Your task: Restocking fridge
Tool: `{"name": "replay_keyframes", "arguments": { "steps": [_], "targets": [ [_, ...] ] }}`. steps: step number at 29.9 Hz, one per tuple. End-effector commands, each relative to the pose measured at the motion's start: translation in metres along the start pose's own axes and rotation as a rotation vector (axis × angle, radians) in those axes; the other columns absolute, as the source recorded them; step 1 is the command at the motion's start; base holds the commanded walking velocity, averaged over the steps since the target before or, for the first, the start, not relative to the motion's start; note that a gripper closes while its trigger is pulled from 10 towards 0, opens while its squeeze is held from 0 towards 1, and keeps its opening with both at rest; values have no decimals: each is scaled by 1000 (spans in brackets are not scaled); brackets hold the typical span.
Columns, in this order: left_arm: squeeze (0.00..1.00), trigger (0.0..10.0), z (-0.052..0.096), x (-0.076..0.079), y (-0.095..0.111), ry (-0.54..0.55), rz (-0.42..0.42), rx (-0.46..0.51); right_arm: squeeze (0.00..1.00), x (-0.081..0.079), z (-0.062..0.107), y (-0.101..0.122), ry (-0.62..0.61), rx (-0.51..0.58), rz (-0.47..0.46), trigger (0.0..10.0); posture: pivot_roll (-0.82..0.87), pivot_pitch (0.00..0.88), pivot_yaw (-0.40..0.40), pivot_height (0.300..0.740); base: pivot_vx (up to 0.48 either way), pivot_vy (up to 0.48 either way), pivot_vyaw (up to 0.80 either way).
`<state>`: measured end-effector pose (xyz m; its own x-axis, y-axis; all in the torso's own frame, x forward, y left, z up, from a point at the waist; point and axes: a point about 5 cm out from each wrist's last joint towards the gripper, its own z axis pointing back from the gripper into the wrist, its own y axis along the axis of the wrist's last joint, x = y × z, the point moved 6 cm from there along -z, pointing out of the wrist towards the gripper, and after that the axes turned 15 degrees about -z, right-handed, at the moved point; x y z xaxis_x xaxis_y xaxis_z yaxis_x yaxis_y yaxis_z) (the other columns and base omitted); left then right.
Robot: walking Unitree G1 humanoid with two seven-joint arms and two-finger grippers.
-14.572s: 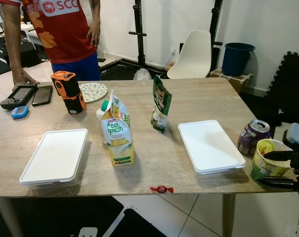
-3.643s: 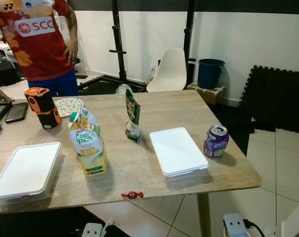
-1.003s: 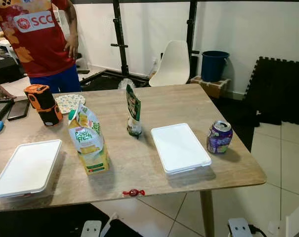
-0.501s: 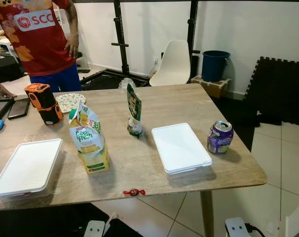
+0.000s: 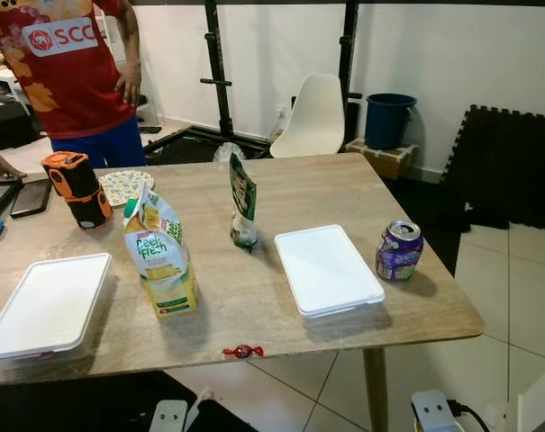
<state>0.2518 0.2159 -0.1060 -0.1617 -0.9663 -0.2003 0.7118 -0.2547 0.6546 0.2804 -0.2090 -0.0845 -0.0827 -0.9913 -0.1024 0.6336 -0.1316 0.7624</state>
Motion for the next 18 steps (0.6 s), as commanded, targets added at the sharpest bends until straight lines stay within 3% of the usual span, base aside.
{"name": "replay_keyframes", "arguments": {
  "steps": [1, 7, 18],
  "targets": [
    [0, 10000, 2, -2, -10, -9, -25, -32, 0, 7, 2, -5, -21, -11, -37, 10000, -41, 79, 36, 740, 0, 0, 0],
    [0, 10000, 2, -11, -8, 17, -29, -35, 0, 5, 2, -6, -10, -20, -20, 10000, -31, 70, 30, 740, 0, 0, 0],
    [0, 10000, 1, -3, -5, -17, -59, -23, 0, 9, 4, -9, -18, -17, -30, 10000, -40, 55, 40, 740, 0, 0, 0]
  ]
}}
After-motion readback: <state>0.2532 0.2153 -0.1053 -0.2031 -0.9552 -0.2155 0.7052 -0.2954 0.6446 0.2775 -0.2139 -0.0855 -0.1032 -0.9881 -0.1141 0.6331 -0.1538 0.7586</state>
